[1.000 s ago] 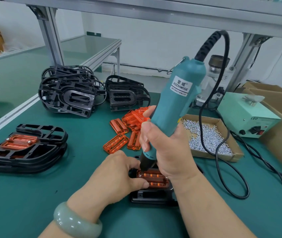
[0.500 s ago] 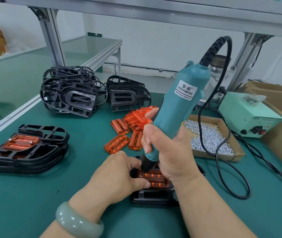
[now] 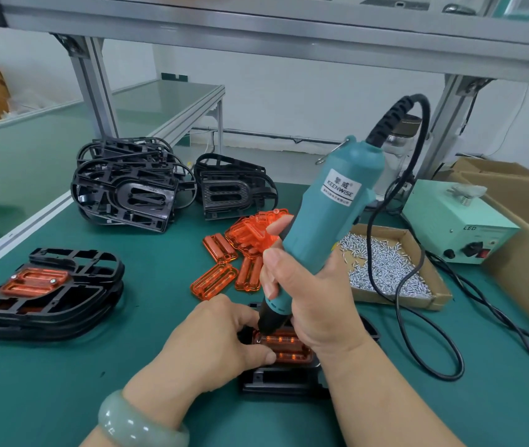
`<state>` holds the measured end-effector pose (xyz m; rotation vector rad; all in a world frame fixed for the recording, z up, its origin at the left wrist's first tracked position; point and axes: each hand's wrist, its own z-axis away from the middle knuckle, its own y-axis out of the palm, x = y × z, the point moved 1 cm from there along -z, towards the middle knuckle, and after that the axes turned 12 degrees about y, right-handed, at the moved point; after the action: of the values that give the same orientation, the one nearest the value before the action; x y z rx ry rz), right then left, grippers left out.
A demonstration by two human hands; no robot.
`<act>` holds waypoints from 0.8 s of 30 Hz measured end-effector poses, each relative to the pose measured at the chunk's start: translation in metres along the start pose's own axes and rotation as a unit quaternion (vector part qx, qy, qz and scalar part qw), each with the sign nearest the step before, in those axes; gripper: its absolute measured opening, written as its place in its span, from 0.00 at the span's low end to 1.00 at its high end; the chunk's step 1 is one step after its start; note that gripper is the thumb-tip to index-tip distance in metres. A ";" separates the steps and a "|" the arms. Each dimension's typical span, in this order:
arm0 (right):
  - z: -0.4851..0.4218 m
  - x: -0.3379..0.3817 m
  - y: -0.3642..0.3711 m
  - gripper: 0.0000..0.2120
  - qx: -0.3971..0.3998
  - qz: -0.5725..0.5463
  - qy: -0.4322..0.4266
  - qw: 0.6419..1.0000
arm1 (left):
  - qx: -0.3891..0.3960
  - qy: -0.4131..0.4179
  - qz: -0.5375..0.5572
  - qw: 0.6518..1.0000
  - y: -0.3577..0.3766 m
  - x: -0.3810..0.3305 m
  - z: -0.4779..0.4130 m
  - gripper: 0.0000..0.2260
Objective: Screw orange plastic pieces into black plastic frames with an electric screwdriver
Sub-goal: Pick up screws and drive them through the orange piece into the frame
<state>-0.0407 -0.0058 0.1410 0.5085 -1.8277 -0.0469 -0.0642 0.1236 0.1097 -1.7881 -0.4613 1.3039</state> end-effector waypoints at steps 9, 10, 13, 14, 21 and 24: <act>0.002 0.001 -0.004 0.09 -0.006 -0.022 -0.010 1.000 | -0.005 0.003 0.009 1.000 0.001 0.003 0.001 0.12; 0.002 0.001 -0.004 0.09 -0.007 -0.023 -0.009 1.000 | -0.005 0.004 0.009 1.000 0.001 0.003 0.001 0.12; 0.004 0.003 -0.003 0.09 -0.012 -0.020 -0.013 1.000 | -0.004 0.001 0.008 1.000 0.001 0.003 0.001 0.13; 0.005 0.003 -0.002 0.09 -0.013 -0.019 -0.017 1.000 | -0.002 -0.001 0.008 1.000 0.001 0.003 0.001 0.13; 0.004 0.016 -0.004 0.09 -0.026 -0.093 -0.033 0.995 | 0.002 -0.012 0.007 1.000 0.002 0.005 -0.001 0.11; 0.006 0.022 -0.011 0.09 -0.064 -0.115 -0.032 0.991 | -0.001 -0.030 0.010 0.999 0.005 0.009 -0.001 0.15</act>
<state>-0.0478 -0.0251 0.1559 0.6306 -1.8077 -0.3398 -0.0606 0.1273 0.1005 -1.7636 -0.4797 1.3755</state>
